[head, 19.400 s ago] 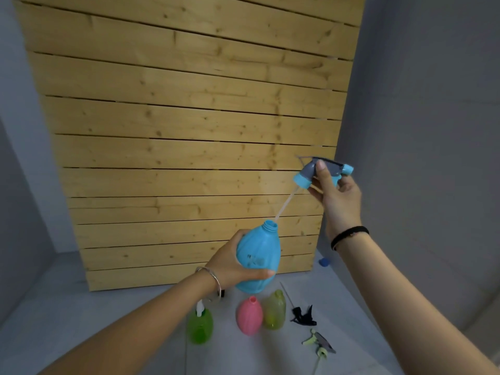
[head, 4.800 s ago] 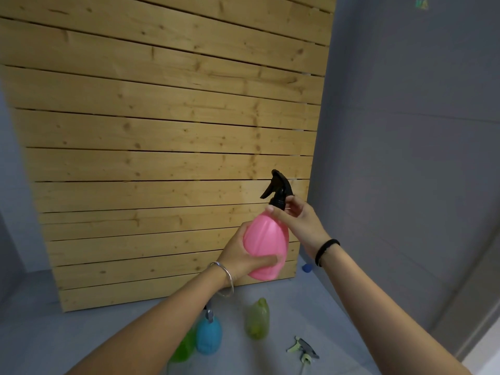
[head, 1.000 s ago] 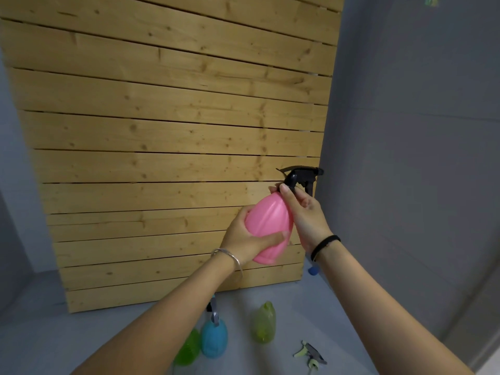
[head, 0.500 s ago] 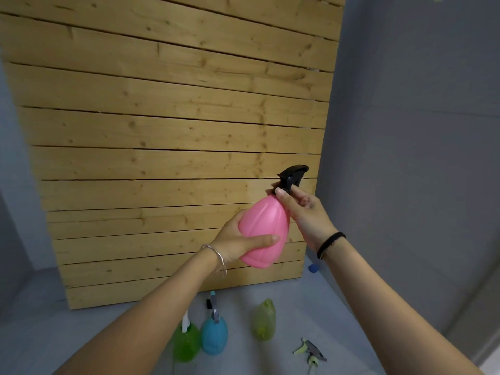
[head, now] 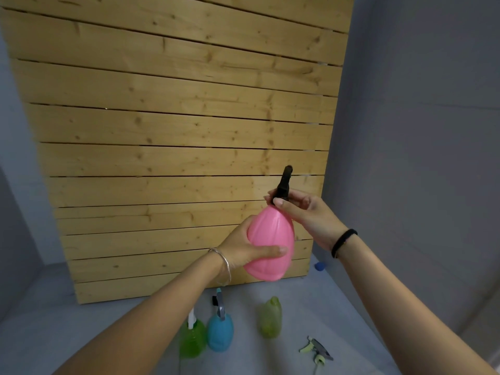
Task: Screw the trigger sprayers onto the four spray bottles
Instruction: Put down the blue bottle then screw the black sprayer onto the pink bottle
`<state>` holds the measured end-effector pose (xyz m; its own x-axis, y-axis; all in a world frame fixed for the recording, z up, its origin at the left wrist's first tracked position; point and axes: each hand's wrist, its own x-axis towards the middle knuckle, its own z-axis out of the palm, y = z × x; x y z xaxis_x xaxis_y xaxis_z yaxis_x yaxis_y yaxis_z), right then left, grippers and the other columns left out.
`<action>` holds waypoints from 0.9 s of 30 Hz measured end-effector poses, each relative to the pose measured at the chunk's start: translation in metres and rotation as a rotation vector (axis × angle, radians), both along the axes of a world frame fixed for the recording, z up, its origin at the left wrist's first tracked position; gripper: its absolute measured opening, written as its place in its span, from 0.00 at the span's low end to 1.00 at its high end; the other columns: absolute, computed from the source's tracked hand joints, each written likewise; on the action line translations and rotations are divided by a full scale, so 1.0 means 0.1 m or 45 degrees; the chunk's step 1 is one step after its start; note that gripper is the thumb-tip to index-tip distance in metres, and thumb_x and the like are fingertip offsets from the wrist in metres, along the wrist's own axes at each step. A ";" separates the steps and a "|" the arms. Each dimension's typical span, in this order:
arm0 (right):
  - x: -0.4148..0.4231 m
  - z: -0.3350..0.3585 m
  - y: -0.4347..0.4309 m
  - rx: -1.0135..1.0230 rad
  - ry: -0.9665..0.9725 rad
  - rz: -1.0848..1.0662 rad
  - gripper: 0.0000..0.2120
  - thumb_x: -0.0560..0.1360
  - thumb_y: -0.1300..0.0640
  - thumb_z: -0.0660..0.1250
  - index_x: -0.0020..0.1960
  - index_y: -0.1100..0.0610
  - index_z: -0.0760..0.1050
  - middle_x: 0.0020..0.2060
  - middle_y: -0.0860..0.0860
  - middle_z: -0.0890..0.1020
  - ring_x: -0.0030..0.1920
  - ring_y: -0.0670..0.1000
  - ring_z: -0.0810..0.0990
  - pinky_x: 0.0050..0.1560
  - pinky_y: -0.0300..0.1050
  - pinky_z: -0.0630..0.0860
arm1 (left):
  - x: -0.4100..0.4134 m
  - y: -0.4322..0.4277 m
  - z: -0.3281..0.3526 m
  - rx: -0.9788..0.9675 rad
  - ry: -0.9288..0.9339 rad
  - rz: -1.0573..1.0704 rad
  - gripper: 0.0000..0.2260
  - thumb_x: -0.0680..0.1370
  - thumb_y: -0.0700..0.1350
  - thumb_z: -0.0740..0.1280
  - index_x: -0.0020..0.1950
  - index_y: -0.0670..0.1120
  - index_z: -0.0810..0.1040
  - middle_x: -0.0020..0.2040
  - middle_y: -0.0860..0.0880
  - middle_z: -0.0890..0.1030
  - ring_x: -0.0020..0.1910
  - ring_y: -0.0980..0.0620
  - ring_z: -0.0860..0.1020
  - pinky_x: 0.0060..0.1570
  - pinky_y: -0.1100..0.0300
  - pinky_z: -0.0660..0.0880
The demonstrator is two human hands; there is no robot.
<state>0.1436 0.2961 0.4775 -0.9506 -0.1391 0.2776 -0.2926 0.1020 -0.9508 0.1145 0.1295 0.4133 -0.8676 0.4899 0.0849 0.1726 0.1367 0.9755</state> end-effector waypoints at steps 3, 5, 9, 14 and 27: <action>-0.01 0.00 -0.03 0.026 0.046 -0.008 0.13 0.74 0.59 0.67 0.58 0.57 0.78 0.55 0.54 0.83 0.57 0.48 0.80 0.53 0.38 0.78 | -0.05 -0.04 -0.01 0.014 0.074 0.057 0.40 0.52 0.59 0.79 0.61 0.62 0.68 0.56 0.56 0.77 0.53 0.56 0.77 0.45 0.60 0.79; -0.04 -0.01 -0.06 0.027 0.064 -0.022 0.14 0.74 0.58 0.67 0.59 0.58 0.77 0.55 0.55 0.83 0.57 0.48 0.80 0.54 0.39 0.78 | -0.07 -0.05 -0.01 0.036 0.105 0.088 0.35 0.52 0.59 0.79 0.56 0.64 0.69 0.54 0.59 0.77 0.51 0.59 0.77 0.40 0.66 0.77; -0.11 -0.06 -0.15 0.008 0.090 -0.120 0.14 0.74 0.57 0.68 0.59 0.58 0.78 0.54 0.55 0.83 0.56 0.49 0.81 0.55 0.41 0.78 | -0.13 -0.07 -0.04 0.057 0.123 0.141 0.34 0.51 0.59 0.79 0.54 0.65 0.69 0.54 0.59 0.77 0.50 0.60 0.77 0.39 0.67 0.76; -0.30 -0.24 -0.14 0.148 0.053 -0.161 0.14 0.72 0.55 0.71 0.56 0.57 0.80 0.51 0.52 0.84 0.51 0.44 0.82 0.50 0.34 0.78 | -0.26 -0.08 -0.31 0.033 0.035 0.129 0.36 0.56 0.57 0.80 0.59 0.63 0.67 0.56 0.56 0.76 0.53 0.57 0.77 0.42 0.63 0.77; -1.09 -1.20 0.05 0.203 -0.110 -0.117 0.13 0.70 0.61 0.72 0.54 0.62 0.79 0.45 0.50 0.83 0.44 0.42 0.82 0.49 0.32 0.77 | -0.99 -0.12 -1.31 -0.215 -0.005 0.128 0.37 0.61 0.69 0.68 0.66 0.57 0.63 0.61 0.57 0.72 0.56 0.59 0.74 0.41 0.67 0.76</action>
<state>0.0350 0.3008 0.3578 -0.9807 -0.0862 0.1756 -0.1929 0.2757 -0.9417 0.0152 0.1173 0.2823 -0.9129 0.4080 0.0053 0.1462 0.3149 0.9378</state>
